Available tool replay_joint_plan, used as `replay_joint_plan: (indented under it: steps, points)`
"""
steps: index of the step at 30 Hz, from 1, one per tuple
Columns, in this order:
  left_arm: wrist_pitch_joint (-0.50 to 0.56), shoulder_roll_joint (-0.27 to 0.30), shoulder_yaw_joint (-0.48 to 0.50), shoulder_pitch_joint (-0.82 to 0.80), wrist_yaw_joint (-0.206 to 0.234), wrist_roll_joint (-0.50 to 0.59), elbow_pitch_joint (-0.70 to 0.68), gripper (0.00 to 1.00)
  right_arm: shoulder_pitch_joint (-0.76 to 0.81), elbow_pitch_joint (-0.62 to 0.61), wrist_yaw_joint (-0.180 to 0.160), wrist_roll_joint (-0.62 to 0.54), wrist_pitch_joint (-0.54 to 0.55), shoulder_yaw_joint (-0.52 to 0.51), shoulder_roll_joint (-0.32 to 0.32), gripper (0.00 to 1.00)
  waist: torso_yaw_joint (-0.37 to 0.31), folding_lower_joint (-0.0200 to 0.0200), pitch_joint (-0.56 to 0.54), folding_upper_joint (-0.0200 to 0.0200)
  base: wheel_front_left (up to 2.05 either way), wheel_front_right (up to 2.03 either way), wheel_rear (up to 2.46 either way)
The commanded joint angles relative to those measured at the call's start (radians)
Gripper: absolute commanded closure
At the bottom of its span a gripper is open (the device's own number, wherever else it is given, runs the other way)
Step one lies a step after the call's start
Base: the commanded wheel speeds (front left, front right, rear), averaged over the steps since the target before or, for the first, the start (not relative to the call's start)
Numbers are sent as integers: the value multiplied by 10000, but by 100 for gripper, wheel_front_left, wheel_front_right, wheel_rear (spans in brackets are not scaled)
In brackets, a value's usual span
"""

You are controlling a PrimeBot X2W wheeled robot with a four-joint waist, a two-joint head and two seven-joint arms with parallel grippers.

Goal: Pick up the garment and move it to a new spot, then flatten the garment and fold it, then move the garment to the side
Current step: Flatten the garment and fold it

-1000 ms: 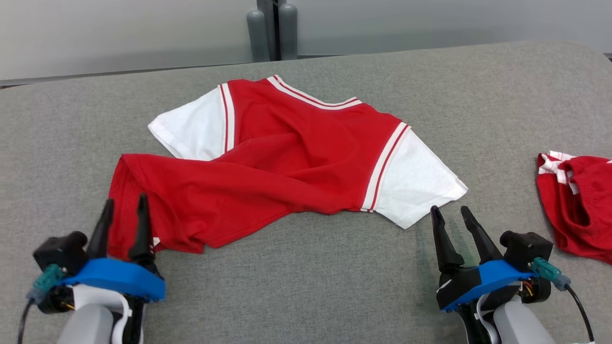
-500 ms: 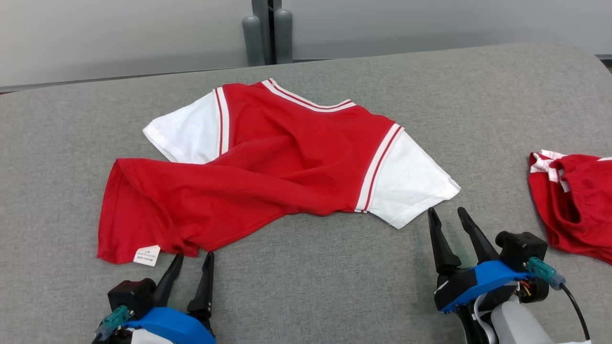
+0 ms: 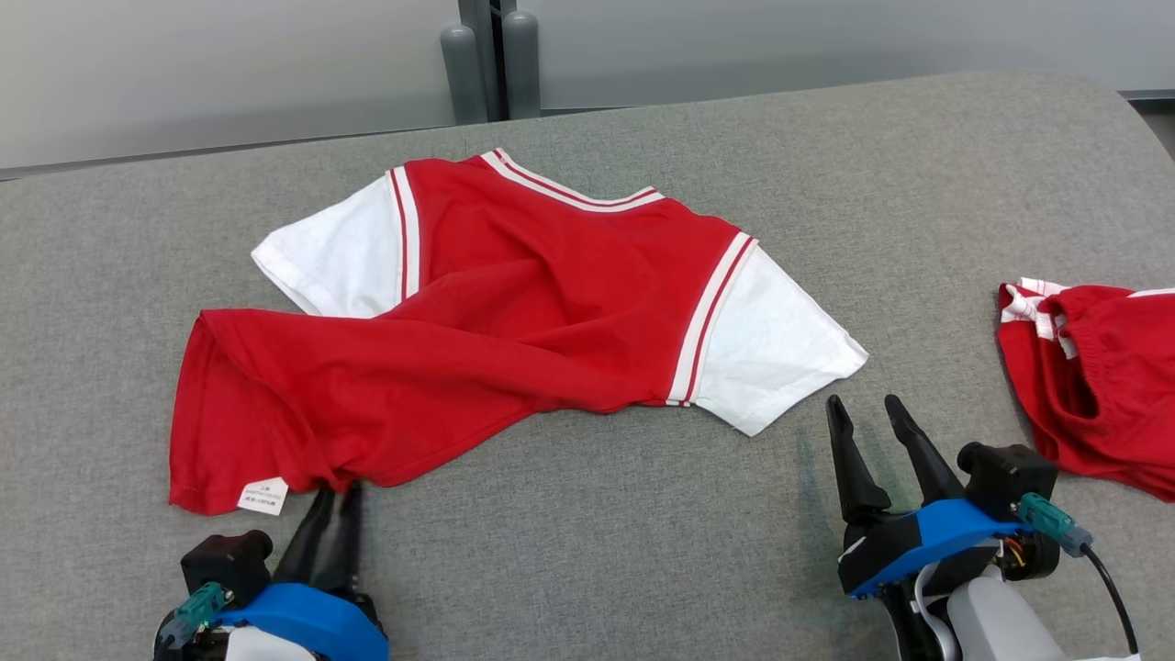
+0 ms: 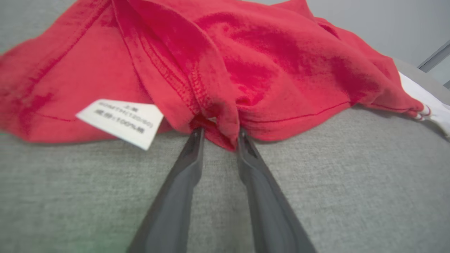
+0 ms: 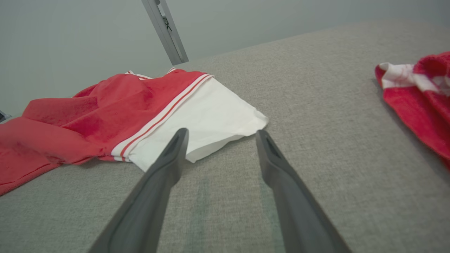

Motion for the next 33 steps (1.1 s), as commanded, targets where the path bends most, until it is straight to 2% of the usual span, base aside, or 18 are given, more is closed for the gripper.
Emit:
replay_joint_plan:
  steps: [1, 7, 13, 20, 29, 30, 31, 32, 33]
  points:
    - [29, 29, 16, -39, -12, 23, 101, 100, 44, -32, 0, -82, -34, -21, -37, 0, 13, 0, -2, 0, 0, 0, 0]
    - [21, -3, -56, -112, -14, 73, 135, 100, 78, 64, 0, -89, -34, -97, -37, 0, 212, 0, -185, 0, 0, 0, 0]
    - [12, -197, -103, 324, -14, 224, -126, 100, 361, 399, 2, 5, -34, -239, -35, 0, 659, 0, -1040, 0, 0, 0, 0]
    - [4, -454, 254, 1057, -14, 359, -472, 100, 772, 881, 0, 107, -34, -263, -40, 0, 1060, 0, -2178, 0, 0, 0, 0]
    - [4, -422, 971, 1470, -14, 506, -424, 100, 910, 1038, 0, 179, -34, -269, -38, 0, 1122, 0, -2709, 0, 0, 0, 0]
    - [4, -399, 1076, 1469, -14, 572, -310, 78, 906, 1004, 0, 158, -34, -278, -38, 0, 1112, 0, -2734, 0, 0, 0, 0]
    - [3, -377, 1235, 1412, 30, 688, -302, 33, 900, 959, 0, 153, -34, -280, -37, 0, 1100, 0, -2753, 0, 0, 0, 0]
    - [4, -366, 1390, 1384, 134, 855, -268, 0, 889, 907, 0, 124, -34, -264, -37, 0, 1084, 0, -2767, 0, 0, 0, 0]
    - [4, -415, 1553, 1368, 227, 970, -291, 0, 874, 849, 0, 84, -34, -248, -40, 0, 1068, 0, -2776, 0, 0, 0, 0]
